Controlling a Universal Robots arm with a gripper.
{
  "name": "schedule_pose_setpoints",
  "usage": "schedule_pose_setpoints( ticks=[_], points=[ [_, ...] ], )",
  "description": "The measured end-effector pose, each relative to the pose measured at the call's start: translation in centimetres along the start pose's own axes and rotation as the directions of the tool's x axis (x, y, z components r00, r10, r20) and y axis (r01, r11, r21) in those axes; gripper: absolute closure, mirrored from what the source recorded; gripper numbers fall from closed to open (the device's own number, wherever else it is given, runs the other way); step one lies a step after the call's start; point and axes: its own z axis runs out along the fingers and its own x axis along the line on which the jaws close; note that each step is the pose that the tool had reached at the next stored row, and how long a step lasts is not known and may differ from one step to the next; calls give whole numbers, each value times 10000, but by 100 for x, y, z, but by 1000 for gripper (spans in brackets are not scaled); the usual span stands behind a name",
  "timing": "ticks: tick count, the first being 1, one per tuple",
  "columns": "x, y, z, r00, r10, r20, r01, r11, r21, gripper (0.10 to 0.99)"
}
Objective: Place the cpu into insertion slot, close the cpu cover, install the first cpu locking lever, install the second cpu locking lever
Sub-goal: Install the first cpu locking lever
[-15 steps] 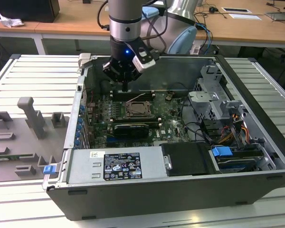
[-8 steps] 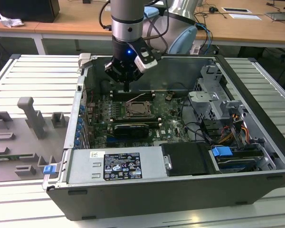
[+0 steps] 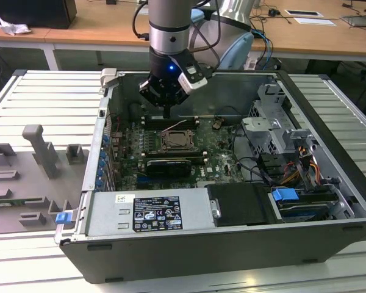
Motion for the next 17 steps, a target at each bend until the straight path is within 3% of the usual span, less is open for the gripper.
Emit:
schedule_pose_setpoints(
  ticks=[1,4,10,17],
  points=[
    [0,-6,8,10000,8,14,-8,9999,-118,980],
    [-7,-22,43,10000,69,34,-68,9997,-255,980],
    [-58,-29,180,10000,78,33,-77,9996,-259,980],
    [-110,0,244,10000,-28,57,29,9997,-256,980]
  ],
)
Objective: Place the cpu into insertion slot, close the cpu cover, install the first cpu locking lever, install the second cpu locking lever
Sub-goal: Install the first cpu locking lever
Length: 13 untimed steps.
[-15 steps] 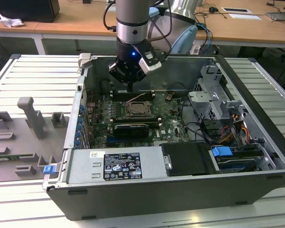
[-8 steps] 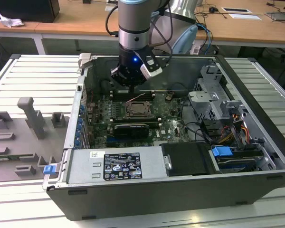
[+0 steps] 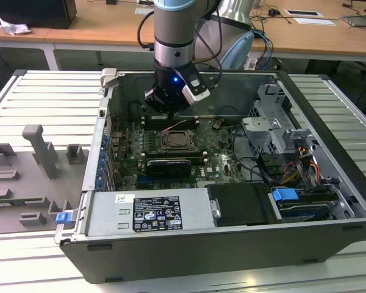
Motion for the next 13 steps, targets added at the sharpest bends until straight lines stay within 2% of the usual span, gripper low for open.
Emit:
schedule_pose_setpoints(
  ticks=[4,8,9,10,11,13],
  points=[
    [-62,54,32,10000,0,0,0,10000,6,980],
    [-128,49,61,10000,6,-2,-6,10000,14,980],
    [-191,40,81,10000,11,0,-11,10000,12,980],
    [-282,25,132,10000,16,-1,-16,10000,14,980],
    [-293,16,199,10000,19,0,-19,10000,13,980],
    [-296,14,222,10000,18,0,-18,10000,14,980]
  ],
)
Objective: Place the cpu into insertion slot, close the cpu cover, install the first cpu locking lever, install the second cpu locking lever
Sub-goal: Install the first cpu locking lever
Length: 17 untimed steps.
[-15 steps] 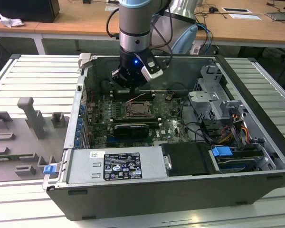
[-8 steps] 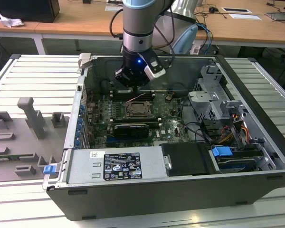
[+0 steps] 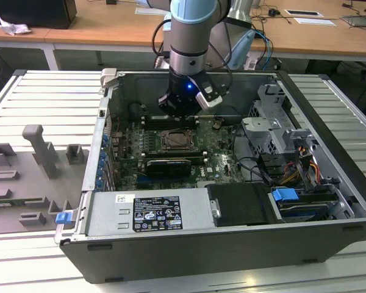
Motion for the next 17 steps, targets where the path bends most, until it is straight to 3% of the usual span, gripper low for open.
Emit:
schedule_pose_setpoints(
  ticks=[7,17],
  points=[
    [-22,-7,55,10000,64,6,-64,10000,11,980],
    [-22,-22,30,10000,90,6,-90,10000,15,980]
  ],
)
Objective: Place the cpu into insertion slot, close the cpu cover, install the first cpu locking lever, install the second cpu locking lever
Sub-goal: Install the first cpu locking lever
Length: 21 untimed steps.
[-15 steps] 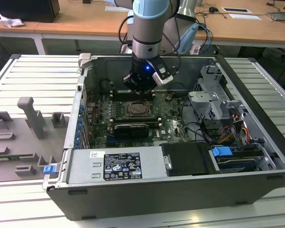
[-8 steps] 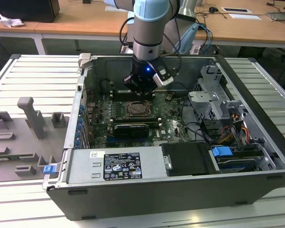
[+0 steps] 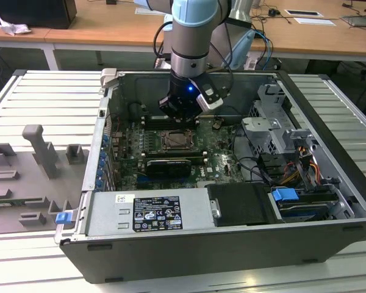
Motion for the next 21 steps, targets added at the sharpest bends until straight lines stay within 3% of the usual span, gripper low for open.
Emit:
schedule_pose_setpoints(
  ticks=[2,6,11,21],
  points=[
    [0,-2,0,10000,8,0,-8,10000,8,980],
    [0,-3,10,10000,31,-20,-30,9998,202,980],
    [0,-4,26,10000,48,-32,-46,9994,348,980],
    [0,-3,3,10000,53,-29,-52,9994,344,980]
  ],
)
